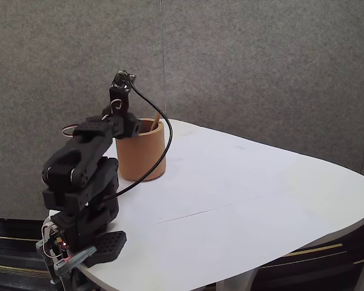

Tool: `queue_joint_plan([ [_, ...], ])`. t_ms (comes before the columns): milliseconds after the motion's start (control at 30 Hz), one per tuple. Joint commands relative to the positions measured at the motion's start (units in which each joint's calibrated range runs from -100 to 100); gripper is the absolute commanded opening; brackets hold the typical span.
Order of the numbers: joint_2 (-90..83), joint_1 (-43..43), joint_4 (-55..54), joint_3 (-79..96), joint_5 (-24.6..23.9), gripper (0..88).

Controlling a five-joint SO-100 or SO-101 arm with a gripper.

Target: Grab the pen and put it in the pen holder.

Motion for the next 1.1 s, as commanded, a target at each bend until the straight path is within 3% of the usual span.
queue_joint_plan([
  [0, -2.0, 1.9, -0.2, -6.8, -0.2, 35.5],
  [300, -6.8, 7.2, 0.2, -10.9, -0.9, 35.3],
  [567, -13.5, 15.7, 1.8, -10.9, -12.6, 35.1],
  [1067, -13.5, 29.6, 29.5, -6.3, -30.9, 35.0],
])
